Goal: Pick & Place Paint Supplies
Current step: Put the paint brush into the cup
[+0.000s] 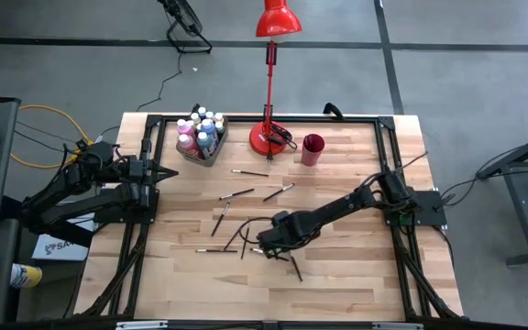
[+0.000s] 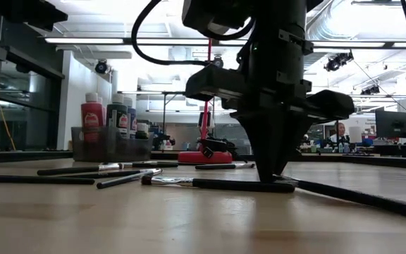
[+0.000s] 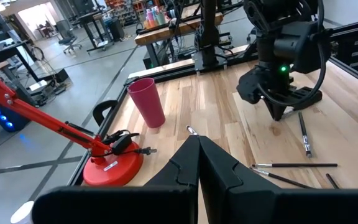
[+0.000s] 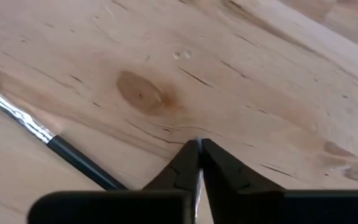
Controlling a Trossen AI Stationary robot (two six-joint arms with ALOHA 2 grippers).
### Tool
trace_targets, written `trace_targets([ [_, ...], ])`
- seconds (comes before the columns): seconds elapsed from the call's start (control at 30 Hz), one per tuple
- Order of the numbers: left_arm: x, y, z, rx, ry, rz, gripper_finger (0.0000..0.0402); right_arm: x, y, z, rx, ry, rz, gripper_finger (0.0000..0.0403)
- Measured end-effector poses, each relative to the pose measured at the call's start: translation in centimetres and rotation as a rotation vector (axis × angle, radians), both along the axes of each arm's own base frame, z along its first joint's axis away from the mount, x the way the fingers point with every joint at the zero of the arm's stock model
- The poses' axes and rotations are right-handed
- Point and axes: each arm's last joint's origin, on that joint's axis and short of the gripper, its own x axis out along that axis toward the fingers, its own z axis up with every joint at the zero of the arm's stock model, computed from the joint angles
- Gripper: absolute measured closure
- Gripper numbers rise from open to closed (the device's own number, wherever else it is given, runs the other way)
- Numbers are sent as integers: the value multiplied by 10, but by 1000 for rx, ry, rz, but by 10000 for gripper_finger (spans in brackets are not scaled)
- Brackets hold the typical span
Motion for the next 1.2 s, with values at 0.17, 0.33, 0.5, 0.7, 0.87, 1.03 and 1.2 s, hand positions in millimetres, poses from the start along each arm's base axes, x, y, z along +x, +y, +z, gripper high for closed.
trace_targets([
  [0.17,0,0,0,0,0,0,402,-1,0,0,1,17,-55,397],
  [0.33,0,0,0,0,0,0,402,-5,-1,16,-20,-19,-97,399],
  [0.5,0,0,0,0,0,0,402,-16,-8,52,-129,-94,-158,399],
  [0.7,0,0,0,0,0,0,402,-36,-22,103,-379,-255,-252,399],
  [0.87,0,0,0,0,0,0,402,-54,-40,141,-659,-391,-315,400],
  [1.03,0,0,0,0,1,0,402,-73,-61,173,-888,-452,-336,400],
  [1.2,0,0,0,0,1,0,402,-91,-82,201,-1042,-467,-323,400],
])
